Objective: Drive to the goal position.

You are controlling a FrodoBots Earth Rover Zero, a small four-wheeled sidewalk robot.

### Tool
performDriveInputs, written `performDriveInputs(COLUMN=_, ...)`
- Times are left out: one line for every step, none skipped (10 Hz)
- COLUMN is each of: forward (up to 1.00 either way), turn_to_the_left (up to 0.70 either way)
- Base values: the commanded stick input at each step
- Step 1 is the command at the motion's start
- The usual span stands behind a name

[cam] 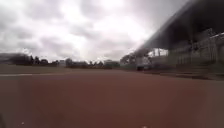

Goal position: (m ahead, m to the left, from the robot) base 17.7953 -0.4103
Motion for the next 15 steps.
performDriveInputs(forward=0.7, turn_to_the_left=0.0)
performDriveInputs(forward=0.7, turn_to_the_left=0.0)
performDriveInputs(forward=0.7, turn_to_the_left=0.0)
performDriveInputs(forward=0.7, turn_to_the_left=0.0)
performDriveInputs(forward=0.7, turn_to_the_left=0.0)
performDriveInputs(forward=0.7, turn_to_the_left=0.0)
performDriveInputs(forward=0.7, turn_to_the_left=0.0)
performDriveInputs(forward=0.7, turn_to_the_left=0.0)
performDriveInputs(forward=0.7, turn_to_the_left=0.0)
performDriveInputs(forward=0.7, turn_to_the_left=0.0)
performDriveInputs(forward=0.7, turn_to_the_left=0.0)
performDriveInputs(forward=0.7, turn_to_the_left=0.0)
performDriveInputs(forward=0.7, turn_to_the_left=0.0)
performDriveInputs(forward=0.7, turn_to_the_left=0.0)
performDriveInputs(forward=0.7, turn_to_the_left=0.0)
